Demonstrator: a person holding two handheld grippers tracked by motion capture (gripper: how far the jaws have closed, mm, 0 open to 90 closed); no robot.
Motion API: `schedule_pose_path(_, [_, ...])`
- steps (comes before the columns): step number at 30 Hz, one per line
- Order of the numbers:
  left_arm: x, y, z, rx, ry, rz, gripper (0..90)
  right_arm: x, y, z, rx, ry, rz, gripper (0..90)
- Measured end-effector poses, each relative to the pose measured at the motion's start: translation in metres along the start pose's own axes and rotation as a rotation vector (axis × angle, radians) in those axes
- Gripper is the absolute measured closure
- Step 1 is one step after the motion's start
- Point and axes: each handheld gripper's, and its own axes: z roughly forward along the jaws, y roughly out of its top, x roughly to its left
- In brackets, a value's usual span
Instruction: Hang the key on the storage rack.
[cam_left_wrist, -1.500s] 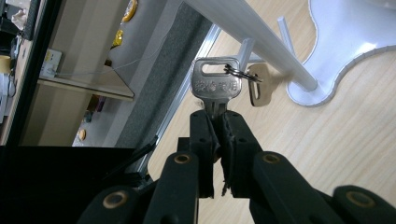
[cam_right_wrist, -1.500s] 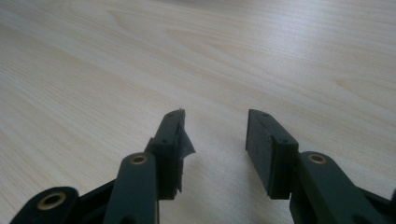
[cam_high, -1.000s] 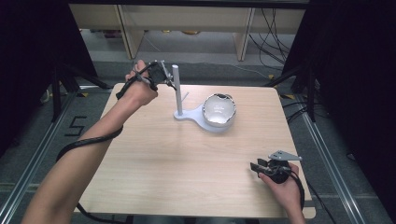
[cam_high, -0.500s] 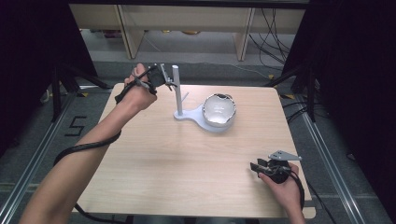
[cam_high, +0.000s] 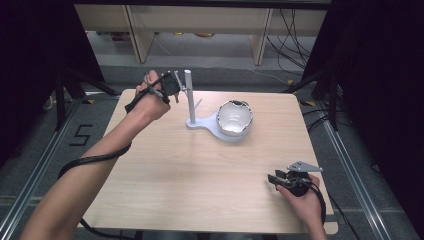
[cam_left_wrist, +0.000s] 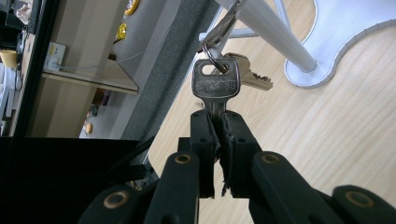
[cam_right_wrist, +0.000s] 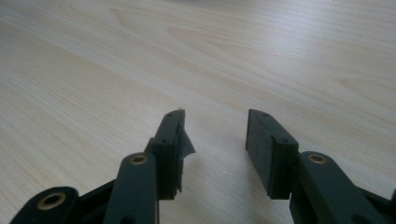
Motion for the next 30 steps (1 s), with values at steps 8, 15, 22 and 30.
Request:
schedule_pose_path(8, [-0.002, 0.009, -0.002, 0.013, 0.004, 0.012, 83.7, -0.001, 0.000, 0.000, 0.004, 0.005, -0.007, 58.0])
schedule_pose_path(15, [-0.002, 0.011, 0.000, 0.003, 0.007, 0.015, 82.5, -0.003, 0.000, 0.000, -0.002, -0.003, -0.024, 57.9])
schedule_pose_path(22, [-0.005, 0.011, 0.001, -0.046, -0.029, 0.027, 72.4, 0.000, 0.000, 0.000, 0.010, 0.006, -0.001, 57.8])
schedule_pose_path(30, [-0.006, 0.013, -0.004, -0.091, -0.032, 0.032, 66.9, -0.002, 0.000, 0.000, 0.003, -0.001, -0.025, 57.8])
